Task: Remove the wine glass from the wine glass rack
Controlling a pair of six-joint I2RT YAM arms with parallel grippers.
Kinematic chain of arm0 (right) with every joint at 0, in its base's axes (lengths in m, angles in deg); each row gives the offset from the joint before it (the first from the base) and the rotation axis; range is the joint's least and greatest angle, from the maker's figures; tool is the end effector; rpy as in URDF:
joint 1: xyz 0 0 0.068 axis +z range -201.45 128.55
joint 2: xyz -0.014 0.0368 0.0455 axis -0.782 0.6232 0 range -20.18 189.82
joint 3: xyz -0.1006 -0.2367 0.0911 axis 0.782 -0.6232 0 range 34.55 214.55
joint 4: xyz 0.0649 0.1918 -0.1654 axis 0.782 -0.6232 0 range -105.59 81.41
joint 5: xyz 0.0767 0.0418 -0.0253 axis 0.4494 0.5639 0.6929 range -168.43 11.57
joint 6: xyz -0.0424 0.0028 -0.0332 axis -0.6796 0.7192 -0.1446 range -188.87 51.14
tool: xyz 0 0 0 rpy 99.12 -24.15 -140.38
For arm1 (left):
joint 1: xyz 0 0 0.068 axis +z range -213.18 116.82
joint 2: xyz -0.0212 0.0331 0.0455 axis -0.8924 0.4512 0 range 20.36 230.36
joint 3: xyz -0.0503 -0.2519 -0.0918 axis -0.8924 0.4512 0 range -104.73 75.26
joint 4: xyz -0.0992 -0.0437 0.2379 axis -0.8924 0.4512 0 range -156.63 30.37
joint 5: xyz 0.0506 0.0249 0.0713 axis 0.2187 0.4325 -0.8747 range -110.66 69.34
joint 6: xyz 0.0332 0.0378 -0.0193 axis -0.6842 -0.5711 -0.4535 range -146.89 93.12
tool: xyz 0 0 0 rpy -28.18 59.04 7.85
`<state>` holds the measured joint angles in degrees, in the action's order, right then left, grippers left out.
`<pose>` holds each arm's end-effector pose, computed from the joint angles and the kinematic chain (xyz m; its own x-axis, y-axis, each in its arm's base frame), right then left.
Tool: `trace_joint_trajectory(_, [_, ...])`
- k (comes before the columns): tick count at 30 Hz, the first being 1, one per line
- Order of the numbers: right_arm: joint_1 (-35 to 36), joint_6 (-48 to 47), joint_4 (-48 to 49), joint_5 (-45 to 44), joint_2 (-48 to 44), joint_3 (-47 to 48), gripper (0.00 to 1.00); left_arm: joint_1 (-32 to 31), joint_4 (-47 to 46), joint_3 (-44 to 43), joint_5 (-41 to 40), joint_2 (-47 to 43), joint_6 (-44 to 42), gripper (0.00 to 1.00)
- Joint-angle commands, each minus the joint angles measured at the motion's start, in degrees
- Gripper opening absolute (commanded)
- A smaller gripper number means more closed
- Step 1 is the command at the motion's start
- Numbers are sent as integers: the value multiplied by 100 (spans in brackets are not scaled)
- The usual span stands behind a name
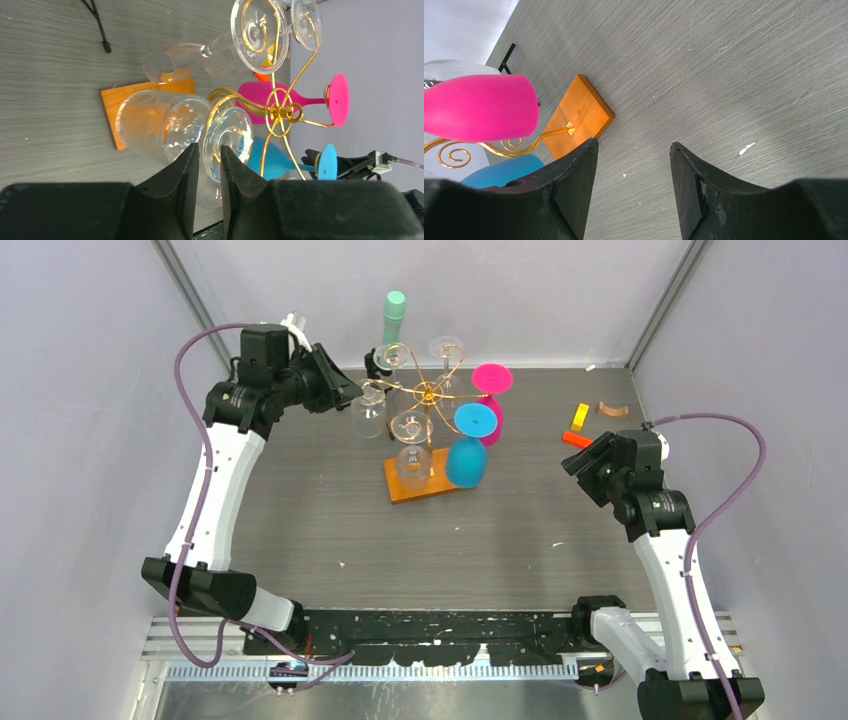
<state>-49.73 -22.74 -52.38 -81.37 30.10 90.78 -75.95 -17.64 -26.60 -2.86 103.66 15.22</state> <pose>0.1754 0.0033 0.3344 -0.4174 0.7078 -0.5699 0.4494 0.7059 0.5475 0.2856 -0.0759 0.4560 -0.6800 -0.5004 -0.5358 0.0158 0.7207 -0.6931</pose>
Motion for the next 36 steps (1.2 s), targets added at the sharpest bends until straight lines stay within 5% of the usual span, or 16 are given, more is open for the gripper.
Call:
trace_joint_trajectory(1, [1, -106, 230, -116, -1, -4, 60, 47, 539, -247, -381, -10, -609, 23])
trace_joint_trajectory(7, [-1, -96, 230, -105, 3, 9, 60, 46, 232, -118, -11, -15, -362, 0])
trace_joint_trajectory(12, [-2, -92, 231, -105, -9, 11, 60, 45, -112, 14, 283, -69, -31, 0])
trace_joint_trajectory(22, [1, -87, 223, -83, -27, 15, 60, 43, -29, 242, -478, -367, 144, 41])
trace_joint_trajectory(30, [-2, -93, 226, -73, -45, 11, 60, 46, -757, 663, -563, -812, 653, 48])
trace_joint_trajectory(36, [3, -91, 225, -71, -46, 13, 60, 46, -1128, 771, 134, -661, 1044, 38])
